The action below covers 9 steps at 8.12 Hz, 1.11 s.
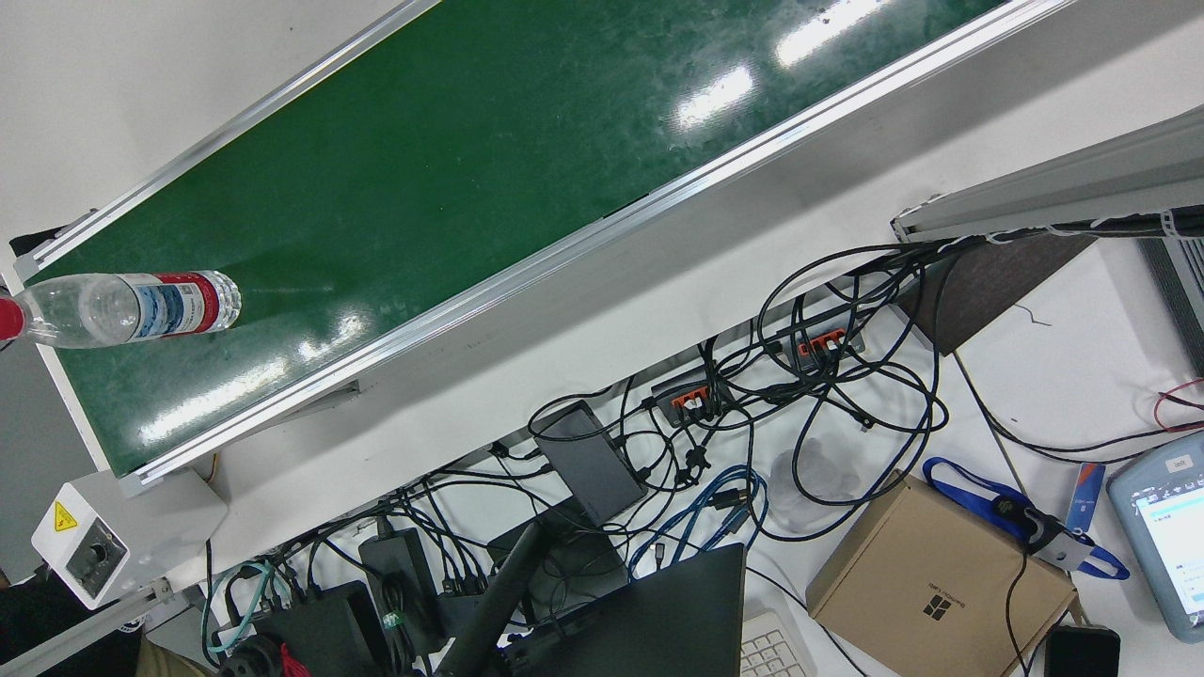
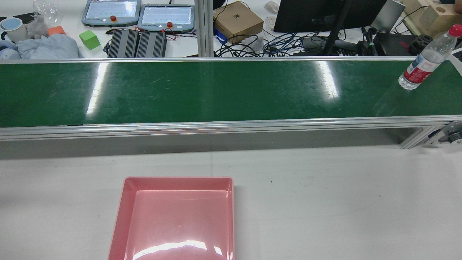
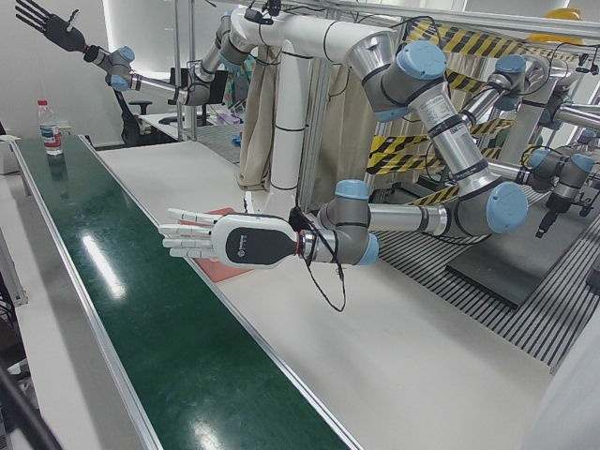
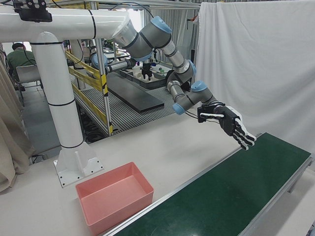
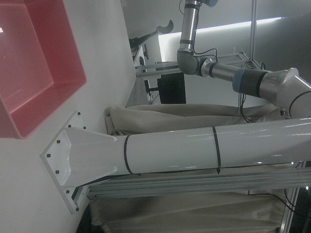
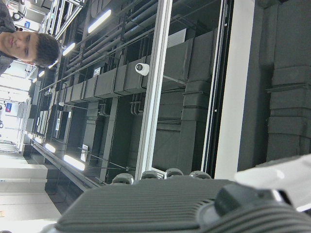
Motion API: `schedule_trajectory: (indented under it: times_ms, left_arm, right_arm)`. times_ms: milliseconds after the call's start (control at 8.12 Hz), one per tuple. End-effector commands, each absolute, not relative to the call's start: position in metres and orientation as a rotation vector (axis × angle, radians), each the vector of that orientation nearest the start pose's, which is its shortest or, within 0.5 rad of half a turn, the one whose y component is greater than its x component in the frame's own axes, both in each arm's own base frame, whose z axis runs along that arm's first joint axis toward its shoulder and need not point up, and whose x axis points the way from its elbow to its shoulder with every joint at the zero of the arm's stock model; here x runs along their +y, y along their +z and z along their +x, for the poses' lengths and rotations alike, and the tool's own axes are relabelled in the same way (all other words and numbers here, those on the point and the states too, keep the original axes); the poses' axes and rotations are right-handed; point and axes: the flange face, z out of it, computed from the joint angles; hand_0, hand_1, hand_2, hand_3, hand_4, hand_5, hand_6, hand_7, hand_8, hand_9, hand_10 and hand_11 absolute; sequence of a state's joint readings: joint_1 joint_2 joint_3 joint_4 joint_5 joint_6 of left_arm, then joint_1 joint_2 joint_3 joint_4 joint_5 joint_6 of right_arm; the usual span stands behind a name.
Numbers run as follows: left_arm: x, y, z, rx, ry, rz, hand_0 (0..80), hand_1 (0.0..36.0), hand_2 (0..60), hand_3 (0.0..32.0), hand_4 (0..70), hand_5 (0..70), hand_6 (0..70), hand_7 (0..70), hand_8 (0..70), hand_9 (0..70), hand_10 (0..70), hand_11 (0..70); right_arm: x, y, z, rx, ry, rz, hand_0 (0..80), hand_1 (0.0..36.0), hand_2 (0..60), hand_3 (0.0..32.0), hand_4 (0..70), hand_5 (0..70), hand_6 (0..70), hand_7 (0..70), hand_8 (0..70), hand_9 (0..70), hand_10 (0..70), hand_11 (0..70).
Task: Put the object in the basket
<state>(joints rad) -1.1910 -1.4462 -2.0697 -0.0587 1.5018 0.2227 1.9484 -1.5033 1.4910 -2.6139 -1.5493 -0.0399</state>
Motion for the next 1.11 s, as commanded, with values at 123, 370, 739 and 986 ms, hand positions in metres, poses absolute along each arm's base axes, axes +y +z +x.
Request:
schedule_trajectory:
  times_ms: [123,370,739,986]
  left_arm:
    - [-0.4623,0.4811,0.0324,2.454,-1.504,-0.137,57.7,10.0,0.0,0.0,10.4,8.3,0.0,0.0,0.6,0.0,2.8,5.8]
    - [-0.4621,0.4803,0.0331,2.455,-1.502,-0.139,57.4,10.0,0.0,0.0,10.2,8.5,0.0,0.0,0.8,0.0,2.8,5.9]
    - [-0.4607,0.4778,0.0325,2.457,-1.5,-0.139,57.2,10.0,0.0,0.0,10.3,8.4,0.0,0.0,0.9,0.0,2.8,5.8]
    - [-0.4607,0.4788,0.0333,2.453,-1.503,-0.141,57.4,10.0,0.0,0.0,10.4,8.2,0.0,0.0,0.7,0.0,2.8,5.9]
  right_arm:
    - [-0.467,0.629,0.3317,2.503,-1.468,-0.548,0.0,0.0,0.0,0.0,0.0,0.0,0.0,0.0,0.0,0.0,0.0,0.0]
    - [-0.4675,0.629,0.331,2.504,-1.468,-0.547,0.0,0.0,0.0,0.0,0.0,0.0,0.0,0.0,0.0,0.0,0.0,0.0]
    - [-0.4675,0.629,0.331,2.504,-1.468,-0.547,0.0,0.0,0.0,0.0,0.0,0.0,0.0,0.0,0.0,0.0,0.0,0.0]
    - [-0.4675,0.629,0.331,2.504,-1.468,-0.547,0.0,0.0,0.0,0.0,0.0,0.0,0.0,0.0,0.0,0.0,0.0,0.0]
